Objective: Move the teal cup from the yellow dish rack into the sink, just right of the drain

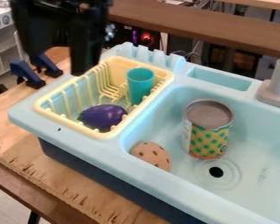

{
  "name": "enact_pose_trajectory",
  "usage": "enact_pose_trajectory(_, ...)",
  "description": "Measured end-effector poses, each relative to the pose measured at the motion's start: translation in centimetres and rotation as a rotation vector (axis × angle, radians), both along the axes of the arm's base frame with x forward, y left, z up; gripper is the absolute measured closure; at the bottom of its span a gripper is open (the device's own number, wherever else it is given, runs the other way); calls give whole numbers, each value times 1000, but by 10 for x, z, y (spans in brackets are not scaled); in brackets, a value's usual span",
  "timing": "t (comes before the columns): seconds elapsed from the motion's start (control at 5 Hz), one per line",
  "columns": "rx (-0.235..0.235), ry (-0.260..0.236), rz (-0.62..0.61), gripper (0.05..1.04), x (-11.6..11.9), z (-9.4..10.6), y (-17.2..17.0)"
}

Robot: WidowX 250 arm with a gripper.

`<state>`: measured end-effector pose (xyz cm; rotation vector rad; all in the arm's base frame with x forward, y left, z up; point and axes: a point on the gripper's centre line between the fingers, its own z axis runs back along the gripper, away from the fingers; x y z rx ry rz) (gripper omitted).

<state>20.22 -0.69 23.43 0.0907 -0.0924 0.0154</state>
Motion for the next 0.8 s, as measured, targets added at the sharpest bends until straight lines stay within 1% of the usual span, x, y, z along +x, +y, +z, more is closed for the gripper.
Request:
enact_pose_trajectory(0.2,25,48,-11,81,33,-10,2)
enact_pose_trajectory(0.4,41,109,-9,81,67,-22,6)
enact_pose_trajectory(0.6,-17,101,8,81,90,-33,28)
enact_pose_trajectory(0.8,-26,84,-25,81,108,-40,37)
